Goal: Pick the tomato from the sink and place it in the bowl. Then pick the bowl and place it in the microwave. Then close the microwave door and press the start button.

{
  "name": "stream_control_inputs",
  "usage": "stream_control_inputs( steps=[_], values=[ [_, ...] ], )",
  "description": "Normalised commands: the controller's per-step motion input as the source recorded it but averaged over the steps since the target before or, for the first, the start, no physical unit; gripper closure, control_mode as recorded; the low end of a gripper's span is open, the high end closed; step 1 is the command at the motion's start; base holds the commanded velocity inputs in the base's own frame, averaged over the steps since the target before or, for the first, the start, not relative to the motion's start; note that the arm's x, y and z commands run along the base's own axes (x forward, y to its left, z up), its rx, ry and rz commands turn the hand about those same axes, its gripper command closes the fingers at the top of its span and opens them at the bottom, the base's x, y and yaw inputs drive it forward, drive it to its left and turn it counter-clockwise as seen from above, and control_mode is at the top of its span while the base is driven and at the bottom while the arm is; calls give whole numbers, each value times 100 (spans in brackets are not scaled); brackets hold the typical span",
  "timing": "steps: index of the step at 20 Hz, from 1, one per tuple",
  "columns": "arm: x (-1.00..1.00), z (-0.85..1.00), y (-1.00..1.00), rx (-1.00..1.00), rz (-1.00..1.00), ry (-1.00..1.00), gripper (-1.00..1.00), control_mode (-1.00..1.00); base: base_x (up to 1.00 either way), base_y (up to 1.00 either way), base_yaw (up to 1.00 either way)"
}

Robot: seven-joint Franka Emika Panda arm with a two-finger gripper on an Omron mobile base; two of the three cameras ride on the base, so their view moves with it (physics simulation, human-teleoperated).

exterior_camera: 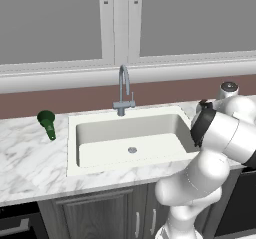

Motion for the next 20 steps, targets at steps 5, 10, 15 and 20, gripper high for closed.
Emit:
stream_control_inputs(
  steps=[5, 10, 15, 20],
  values=[
    [16, -26, -8, -7, 0, 18, -100, -100, 0, 0, 0],
    [12, -21, -35, -1, 0, 9, -100, -100, 0, 0, 0],
    [12, -2, -46, 0, 0, 1, -100, -100, 0, 0, 0],
    [14, -13, -38, 0, 0, 1, -100, -100, 0, 0, 0]
  ],
)
